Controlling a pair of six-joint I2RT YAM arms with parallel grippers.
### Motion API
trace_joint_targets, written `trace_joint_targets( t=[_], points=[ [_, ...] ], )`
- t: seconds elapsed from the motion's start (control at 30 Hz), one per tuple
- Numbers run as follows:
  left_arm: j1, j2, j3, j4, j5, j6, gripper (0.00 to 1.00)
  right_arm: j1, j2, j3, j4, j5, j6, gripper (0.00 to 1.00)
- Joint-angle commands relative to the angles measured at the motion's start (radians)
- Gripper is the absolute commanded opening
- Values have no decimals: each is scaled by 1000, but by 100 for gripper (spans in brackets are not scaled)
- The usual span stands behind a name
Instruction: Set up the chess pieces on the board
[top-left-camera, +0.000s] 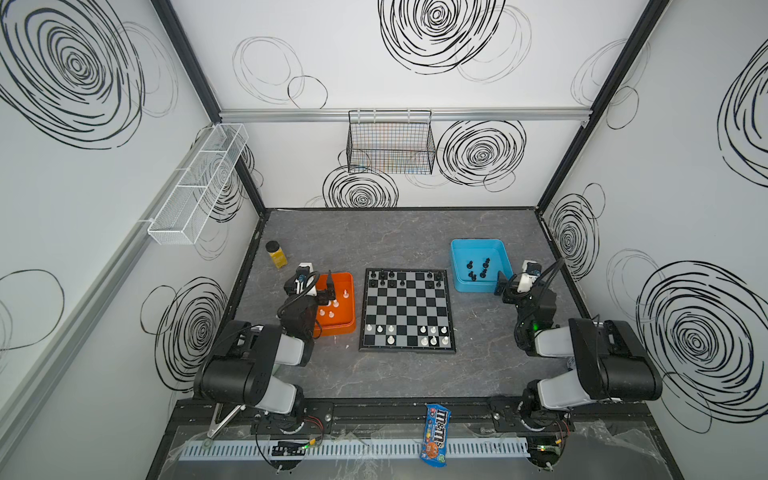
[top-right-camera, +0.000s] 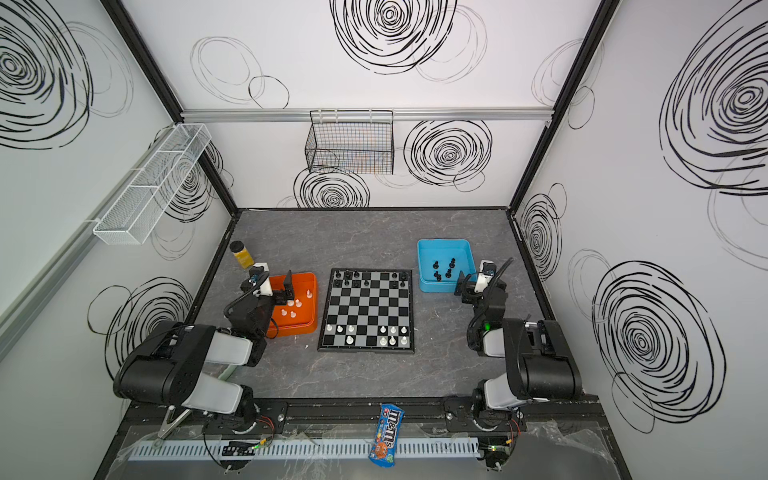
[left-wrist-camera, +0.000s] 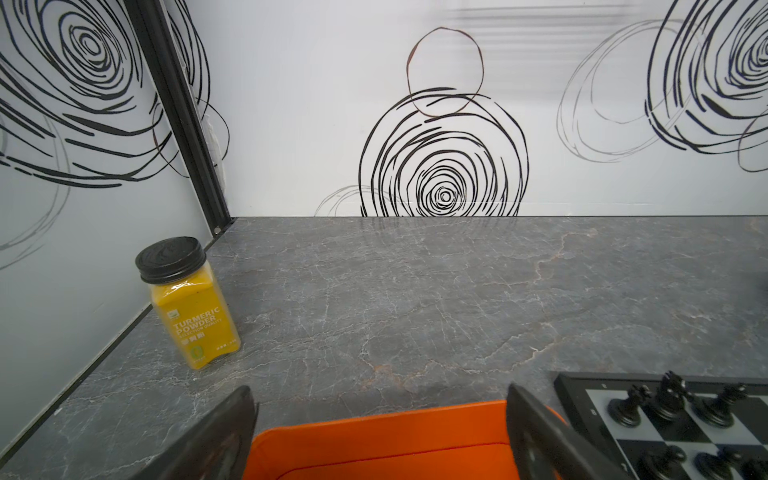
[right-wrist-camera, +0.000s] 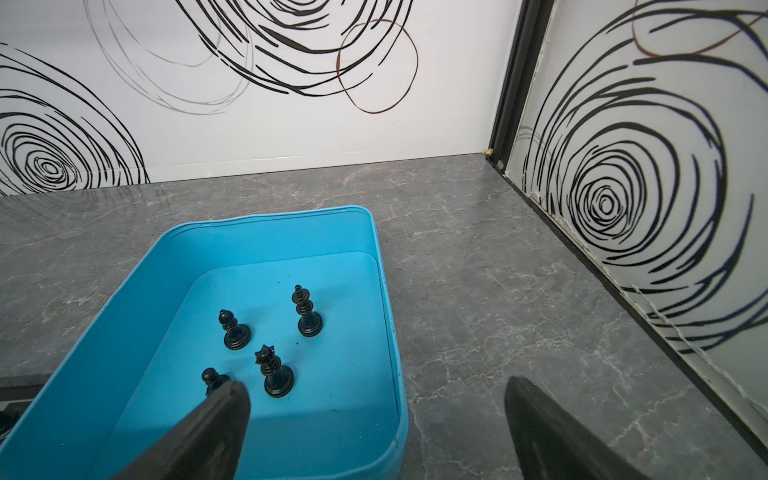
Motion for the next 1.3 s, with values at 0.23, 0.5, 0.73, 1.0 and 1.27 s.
trace_joint_targets(
  t=[0.23, 0.5, 0.73, 1.0, 1.27],
  points=[
    [16, -2, 12, 55, 27, -8, 96, 1, 1, 11, 31, 15, 12, 100],
    [18, -2, 14, 50, 27, -9, 96, 1, 0, 11, 31, 16, 12, 100],
    [9, -3, 10, 55, 7, -4, 96, 0, -2, 8, 34, 15, 12, 100],
    [0, -99, 36, -70, -74, -18, 96, -6, -46, 31, -42, -15, 7, 100],
    [36, -395, 162, -436, -42, -122, 96, -9, -186, 204, -403, -79, 69, 100]
  ],
)
